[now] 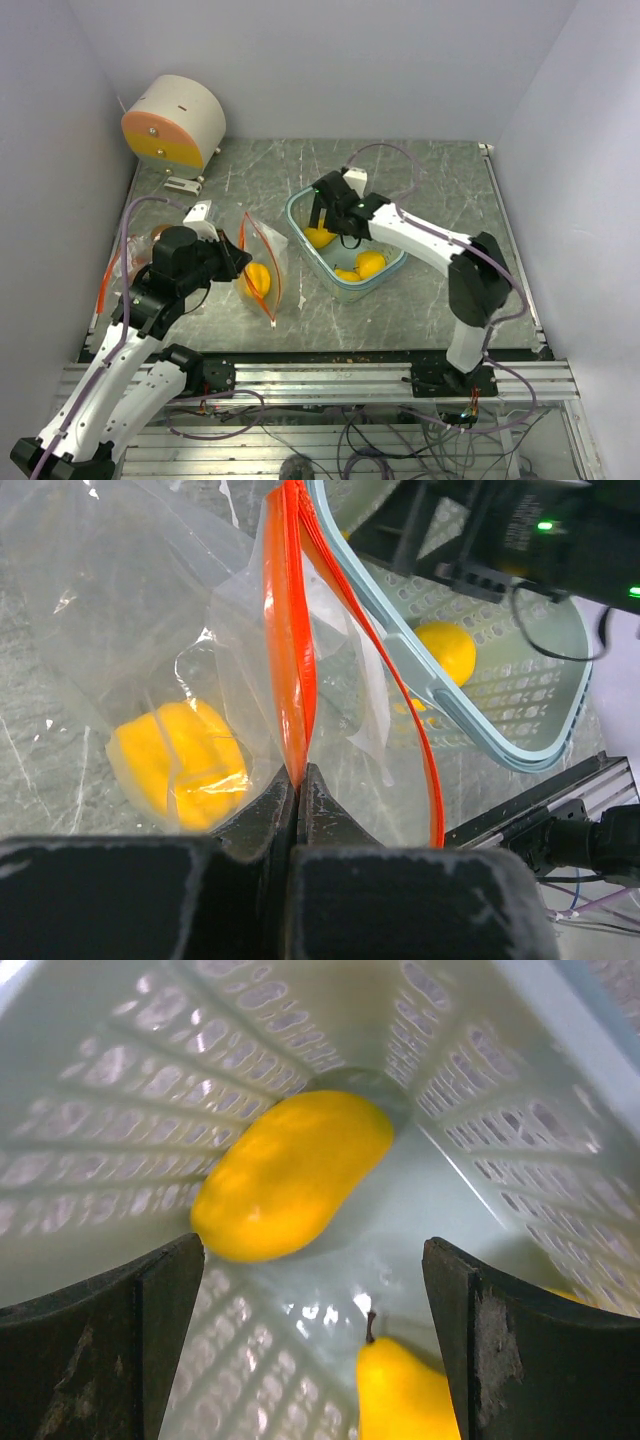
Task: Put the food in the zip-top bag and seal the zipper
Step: Pick up the fake fruit from the bin.
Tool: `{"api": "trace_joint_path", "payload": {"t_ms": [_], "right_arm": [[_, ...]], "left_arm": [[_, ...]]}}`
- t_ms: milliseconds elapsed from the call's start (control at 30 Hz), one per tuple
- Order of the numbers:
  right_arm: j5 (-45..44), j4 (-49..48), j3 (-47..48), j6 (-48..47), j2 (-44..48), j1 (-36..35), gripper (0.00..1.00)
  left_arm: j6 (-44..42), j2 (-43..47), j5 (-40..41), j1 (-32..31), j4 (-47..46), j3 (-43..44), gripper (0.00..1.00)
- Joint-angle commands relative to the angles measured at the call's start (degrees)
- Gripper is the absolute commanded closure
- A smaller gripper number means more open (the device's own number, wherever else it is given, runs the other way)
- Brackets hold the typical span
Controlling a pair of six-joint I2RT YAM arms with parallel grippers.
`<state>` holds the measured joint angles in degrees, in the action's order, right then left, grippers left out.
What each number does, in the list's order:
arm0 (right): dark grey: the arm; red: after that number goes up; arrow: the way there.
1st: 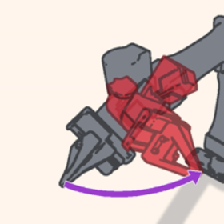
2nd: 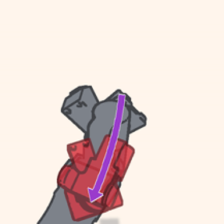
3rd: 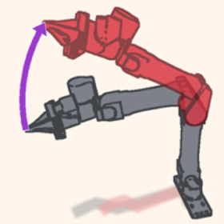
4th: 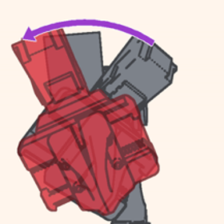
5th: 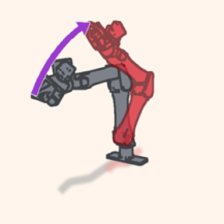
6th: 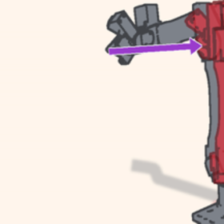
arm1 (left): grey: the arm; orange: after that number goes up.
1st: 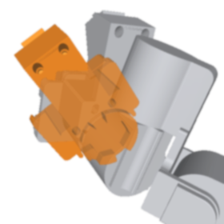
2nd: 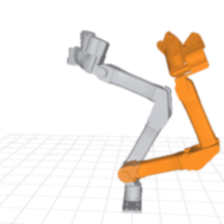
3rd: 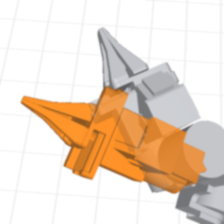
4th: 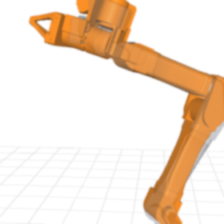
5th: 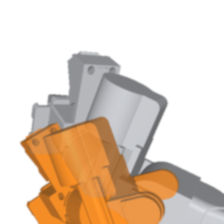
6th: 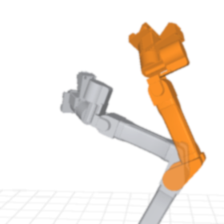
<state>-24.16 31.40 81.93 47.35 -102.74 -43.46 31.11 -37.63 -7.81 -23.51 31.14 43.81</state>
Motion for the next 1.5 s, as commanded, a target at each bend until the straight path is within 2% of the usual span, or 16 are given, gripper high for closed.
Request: {"api": "trace_joint_path", "payload": {"t_ms": [0, 167, 367, 467, 600, 767, 867, 967, 1100, 1233, 1333, 1467], "right_arm": [[-3.29, 4.02, 5.36, 0.3, -7.72, 0.3, 0.09], [-3.94, 4.38, 9.48, 5.26, -13.97, 0.38, 0.09], [-4.81, 3.13, 7.72, 7.59, -17.15, 0.39, 0.11], [-4.41, 2.41, 5.05, 7.13, -16.83, 0.38, 0.26], [-5.77, 1.44, 1.21, 5.92, -14.25, 0.4, 0.58], [-8.36, 0.43, -0.14, 2.12, -8.44, 0.4, 0.88], [-9.44, -1.49, -1.96, -1.54, -3.32, 0.39, 0.99], [-8.44, -5.7, -4.66, -5.83, 3.44, 0.37, 1.0], [-2.29, -11.51, -8.17, -11.64, 11.47, 0.39, 1.0], [8.09, -17.08, -10.64, -16.41, 18.88, 0.4, 1.0], [21.42, -22.12, -12.26, -19.93, 23.62, 0.28, 1.0], [42.33, -32.7, -16.04, -18.89, 27.66, 0.12, 1.0]], "left_arm": [[0.26, 1.02, -1.5, -0.11, 0.13, 1.39, 0.93], [-0.35, 0.86, -1.84, -0.13, 0.95, 2.13, 0.93], [-1.5, 1.11, -1.83, -0.14, 2.61, 3.37, 0.93], [-1.67, 1.94, -1.07, -0.13, 3.07, 3.21, 0.93], [-1.35, 2.19, -1.0, -0.14, 2.5, 2.68, 0.93], [-0.85, 1.97, -1.38, -0.14, 1.69, 2.3, 0.93], [-0.34, 2.55, -1.01, -0.14, 1.16, 1.54, 0.93], [0.0, 2.63, -0.93, -0.14, 0.71, 0.66, 0.93], [0.3, 1.85, -1.13, -0.14, -0.52, -0.46, 0.93], [1.07, 0.34, -1.66, -0.14, -3.39, -1.96, 0.93], [1.52, -2.13, -2.51, -0.14, -5.68, -2.74, 0.93], [1.74, -4.95, -3.68, -0.14, -7.9, -2.32, 0.93]]}}
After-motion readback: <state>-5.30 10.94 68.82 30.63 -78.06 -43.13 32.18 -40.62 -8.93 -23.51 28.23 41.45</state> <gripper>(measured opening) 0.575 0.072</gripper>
